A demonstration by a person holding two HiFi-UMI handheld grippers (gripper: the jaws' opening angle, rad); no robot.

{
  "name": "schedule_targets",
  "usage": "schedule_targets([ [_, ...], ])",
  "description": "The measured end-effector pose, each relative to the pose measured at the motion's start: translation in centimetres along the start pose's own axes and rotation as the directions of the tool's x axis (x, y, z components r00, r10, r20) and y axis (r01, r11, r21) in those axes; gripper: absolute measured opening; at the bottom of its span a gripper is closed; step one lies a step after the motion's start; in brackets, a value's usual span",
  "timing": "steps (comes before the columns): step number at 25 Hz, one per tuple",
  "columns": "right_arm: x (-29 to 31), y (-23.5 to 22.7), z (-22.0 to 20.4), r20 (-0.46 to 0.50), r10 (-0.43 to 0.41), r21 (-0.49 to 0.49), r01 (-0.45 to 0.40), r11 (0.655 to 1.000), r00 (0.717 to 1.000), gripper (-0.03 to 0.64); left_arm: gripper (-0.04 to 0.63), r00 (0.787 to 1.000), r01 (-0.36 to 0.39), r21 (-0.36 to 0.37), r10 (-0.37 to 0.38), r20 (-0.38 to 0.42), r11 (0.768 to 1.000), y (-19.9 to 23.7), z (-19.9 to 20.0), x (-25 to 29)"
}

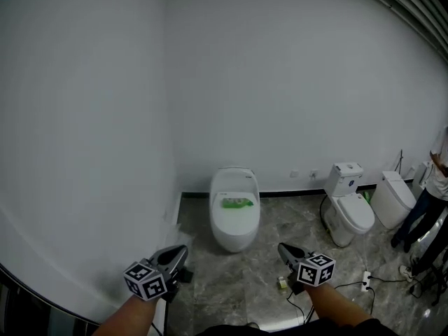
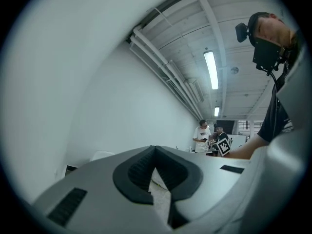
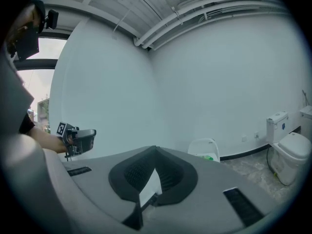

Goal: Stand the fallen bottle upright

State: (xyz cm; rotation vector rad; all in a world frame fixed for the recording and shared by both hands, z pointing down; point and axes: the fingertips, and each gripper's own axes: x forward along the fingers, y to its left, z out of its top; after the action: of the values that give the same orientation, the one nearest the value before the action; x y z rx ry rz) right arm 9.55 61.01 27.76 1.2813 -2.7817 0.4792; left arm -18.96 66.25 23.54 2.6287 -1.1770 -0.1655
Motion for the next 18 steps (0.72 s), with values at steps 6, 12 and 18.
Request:
schedule_targets([
  [6,3.7,-9.2,3.6,-0.059,0.103,-0.056,-0.107,0.993,0.993,0.005,0.008,0.993,-0.119,-0.011,0.119,0.024,0.993,0.8,1.4,9.3],
  [12,8.0,-17.4,4.9,-0.088,0.164,-0.075,-0.171,0.982,0.983,0.005,0.008,0.989,-0.143,-0.016,0.144,0.029,0.990,1.8,0.8,18.9],
  [18,12.2,-22.0,5.5,-0.098,0.156,-0.056,-0.162,0.985,0.983,0.005,0.008,0.994,-0.113,-0.017,0.113,-0.009,0.993,5.5,0.3,25.4],
])
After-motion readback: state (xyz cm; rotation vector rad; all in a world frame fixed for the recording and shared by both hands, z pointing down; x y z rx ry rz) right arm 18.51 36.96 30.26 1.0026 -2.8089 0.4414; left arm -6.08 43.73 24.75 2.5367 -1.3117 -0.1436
